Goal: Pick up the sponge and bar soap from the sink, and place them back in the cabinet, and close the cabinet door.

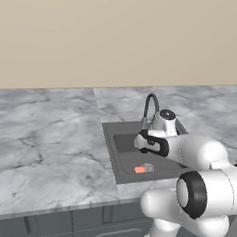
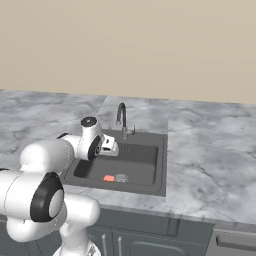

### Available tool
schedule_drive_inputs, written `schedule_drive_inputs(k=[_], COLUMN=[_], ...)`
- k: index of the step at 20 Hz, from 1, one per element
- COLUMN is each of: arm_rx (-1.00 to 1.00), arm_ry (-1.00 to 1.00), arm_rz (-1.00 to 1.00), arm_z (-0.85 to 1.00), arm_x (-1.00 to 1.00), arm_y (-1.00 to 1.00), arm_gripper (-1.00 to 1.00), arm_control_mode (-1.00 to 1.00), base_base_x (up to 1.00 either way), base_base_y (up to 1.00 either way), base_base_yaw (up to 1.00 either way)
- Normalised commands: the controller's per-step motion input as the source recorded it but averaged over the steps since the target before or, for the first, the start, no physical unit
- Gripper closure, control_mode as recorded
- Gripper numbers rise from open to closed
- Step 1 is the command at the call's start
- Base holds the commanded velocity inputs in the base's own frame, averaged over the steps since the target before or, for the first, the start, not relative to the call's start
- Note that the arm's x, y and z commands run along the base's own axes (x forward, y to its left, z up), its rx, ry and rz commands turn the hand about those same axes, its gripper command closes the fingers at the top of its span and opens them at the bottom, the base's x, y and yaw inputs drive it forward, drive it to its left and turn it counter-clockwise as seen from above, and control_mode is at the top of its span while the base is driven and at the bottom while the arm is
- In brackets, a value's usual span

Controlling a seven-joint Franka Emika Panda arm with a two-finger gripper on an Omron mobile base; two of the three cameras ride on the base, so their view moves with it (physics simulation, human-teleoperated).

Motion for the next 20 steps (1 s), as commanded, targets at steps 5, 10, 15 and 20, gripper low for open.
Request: schedule_drive_inputs(k=[5,10,15,20], arm_rx=[0.00,0.00,0.00,0.00], arm_ry=[0.00,0.00,0.00,0.00], arm_rz=[0.00,0.00,0.00,0.00], arm_z=[-0.19,-0.20,-0.22,-0.21], arm_x=[0.00,0.00,0.00,0.02], arm_y=[0.00,0.00,0.00,0.00], arm_gripper=[-1.00,-1.00,-1.00,-1.00], arm_control_mode=[-1.00,-1.00,-1.00,-1.00], base_base_x=[0.00,0.00,0.00,0.00], base_base_y=[0.00,0.00,0.00,0.00], base_base_yaw=[0.00,0.00,0.00,0.00])
